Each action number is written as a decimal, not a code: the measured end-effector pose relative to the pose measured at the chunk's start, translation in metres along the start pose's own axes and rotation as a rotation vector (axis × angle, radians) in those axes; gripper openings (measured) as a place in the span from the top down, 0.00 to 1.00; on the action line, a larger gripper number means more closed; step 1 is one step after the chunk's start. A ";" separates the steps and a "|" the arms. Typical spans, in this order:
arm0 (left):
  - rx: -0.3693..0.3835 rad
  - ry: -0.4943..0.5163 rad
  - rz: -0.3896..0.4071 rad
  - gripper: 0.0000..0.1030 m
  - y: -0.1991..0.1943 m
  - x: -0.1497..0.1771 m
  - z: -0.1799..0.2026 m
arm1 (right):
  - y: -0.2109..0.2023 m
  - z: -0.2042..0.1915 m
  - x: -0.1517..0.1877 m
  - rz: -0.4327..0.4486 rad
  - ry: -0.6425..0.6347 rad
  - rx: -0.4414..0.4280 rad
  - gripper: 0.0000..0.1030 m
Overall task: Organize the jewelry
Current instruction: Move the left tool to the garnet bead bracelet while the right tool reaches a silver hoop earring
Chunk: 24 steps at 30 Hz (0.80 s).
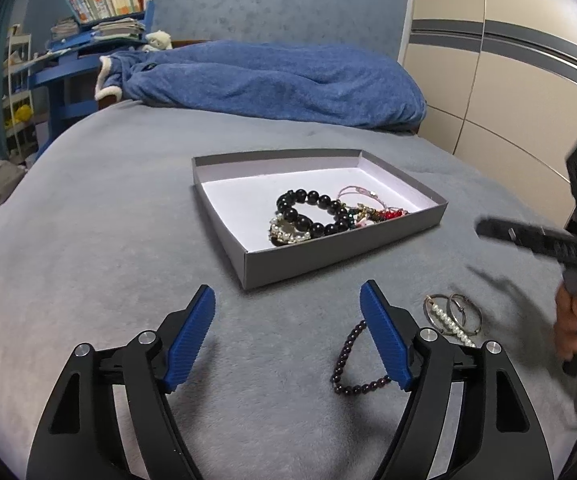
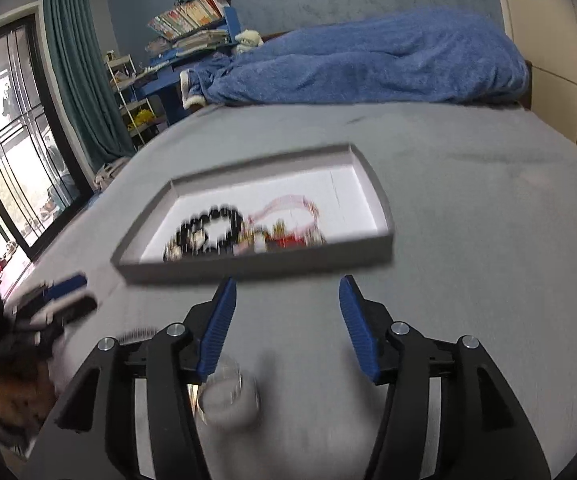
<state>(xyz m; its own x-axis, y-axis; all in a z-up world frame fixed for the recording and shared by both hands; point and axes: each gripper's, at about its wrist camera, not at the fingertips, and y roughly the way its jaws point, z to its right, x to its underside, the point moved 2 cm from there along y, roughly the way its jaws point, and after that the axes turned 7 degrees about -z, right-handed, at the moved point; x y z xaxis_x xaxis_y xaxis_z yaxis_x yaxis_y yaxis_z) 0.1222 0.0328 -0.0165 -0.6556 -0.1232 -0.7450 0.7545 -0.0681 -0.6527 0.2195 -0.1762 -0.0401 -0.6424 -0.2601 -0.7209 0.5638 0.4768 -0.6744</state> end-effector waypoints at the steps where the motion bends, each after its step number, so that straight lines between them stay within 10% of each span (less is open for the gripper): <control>1: -0.002 0.000 -0.001 0.26 0.000 0.000 0.000 | 0.000 0.002 0.009 -0.013 0.006 -0.001 0.47; 24: 0.007 0.074 -0.023 0.25 0.003 0.004 0.014 | 0.004 0.002 0.051 -0.083 0.027 -0.018 0.43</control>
<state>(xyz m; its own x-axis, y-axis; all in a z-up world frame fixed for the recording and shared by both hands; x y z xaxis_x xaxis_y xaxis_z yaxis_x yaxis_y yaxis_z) 0.1224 0.0183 -0.0195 -0.6730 -0.0484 -0.7380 0.7392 -0.0775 -0.6690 0.1904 -0.1893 -0.0795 -0.7007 -0.2765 -0.6577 0.4986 0.4697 -0.7286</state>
